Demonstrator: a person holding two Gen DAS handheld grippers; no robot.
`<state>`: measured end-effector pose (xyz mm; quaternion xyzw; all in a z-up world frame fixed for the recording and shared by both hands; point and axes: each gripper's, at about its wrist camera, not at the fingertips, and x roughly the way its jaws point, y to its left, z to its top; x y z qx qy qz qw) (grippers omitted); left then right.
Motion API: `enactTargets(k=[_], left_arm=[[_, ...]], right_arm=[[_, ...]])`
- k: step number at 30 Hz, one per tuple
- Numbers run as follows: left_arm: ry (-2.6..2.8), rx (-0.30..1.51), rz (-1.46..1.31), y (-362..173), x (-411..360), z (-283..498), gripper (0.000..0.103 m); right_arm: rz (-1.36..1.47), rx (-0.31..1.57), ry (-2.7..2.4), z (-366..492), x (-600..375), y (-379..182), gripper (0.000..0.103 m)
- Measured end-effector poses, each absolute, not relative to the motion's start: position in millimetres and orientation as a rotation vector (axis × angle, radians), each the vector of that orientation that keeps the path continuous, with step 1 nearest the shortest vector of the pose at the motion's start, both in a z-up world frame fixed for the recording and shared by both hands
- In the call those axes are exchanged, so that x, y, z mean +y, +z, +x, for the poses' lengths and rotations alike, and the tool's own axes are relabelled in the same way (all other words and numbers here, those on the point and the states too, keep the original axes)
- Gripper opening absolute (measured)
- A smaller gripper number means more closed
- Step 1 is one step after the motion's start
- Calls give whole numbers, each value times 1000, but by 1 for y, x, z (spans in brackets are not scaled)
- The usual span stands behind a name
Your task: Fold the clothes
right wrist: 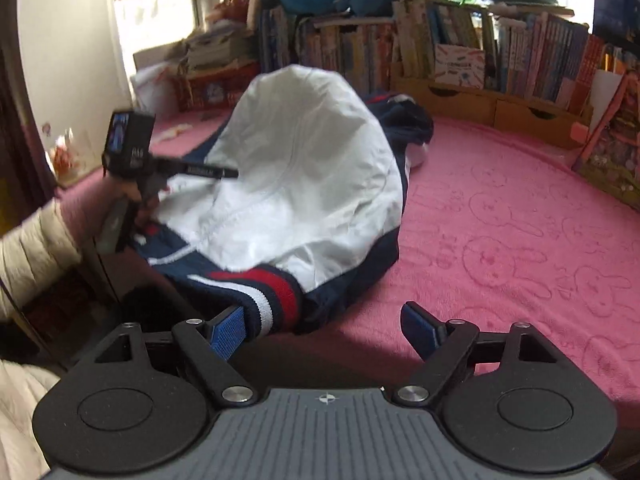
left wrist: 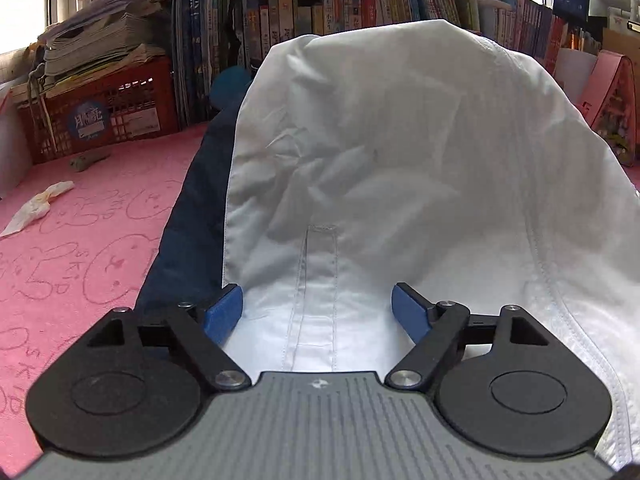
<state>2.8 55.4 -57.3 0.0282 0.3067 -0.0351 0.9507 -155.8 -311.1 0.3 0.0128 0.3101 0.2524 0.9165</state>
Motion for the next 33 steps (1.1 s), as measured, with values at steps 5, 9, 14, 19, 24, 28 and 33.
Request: enactTargets(k=[5,9,14,19,24,28,33], left_arm=[[-56,611,91,-57,47,3,85],[-49,615,83,-56,45,4,87],[-68,633,24,-57,53,7,87],[-65,634,24,-57,51,6,87],[-65,634,22,-58,53,6,87],[-64,634,23,-58,54,7,87],[-63,633,26,-58,54,7,87]], right_arm=[[440,474,725,-53,-343,35,94],[429,458,515,49,-319,49,103],[289,653,267,183,-253,5,103],[389,926,178,251,-226,-49,39],[297,758,-27,240,-267,-4,10],[161,415,-301,202,-338,74,9],[146,312,-561,172,-444,110,13]])
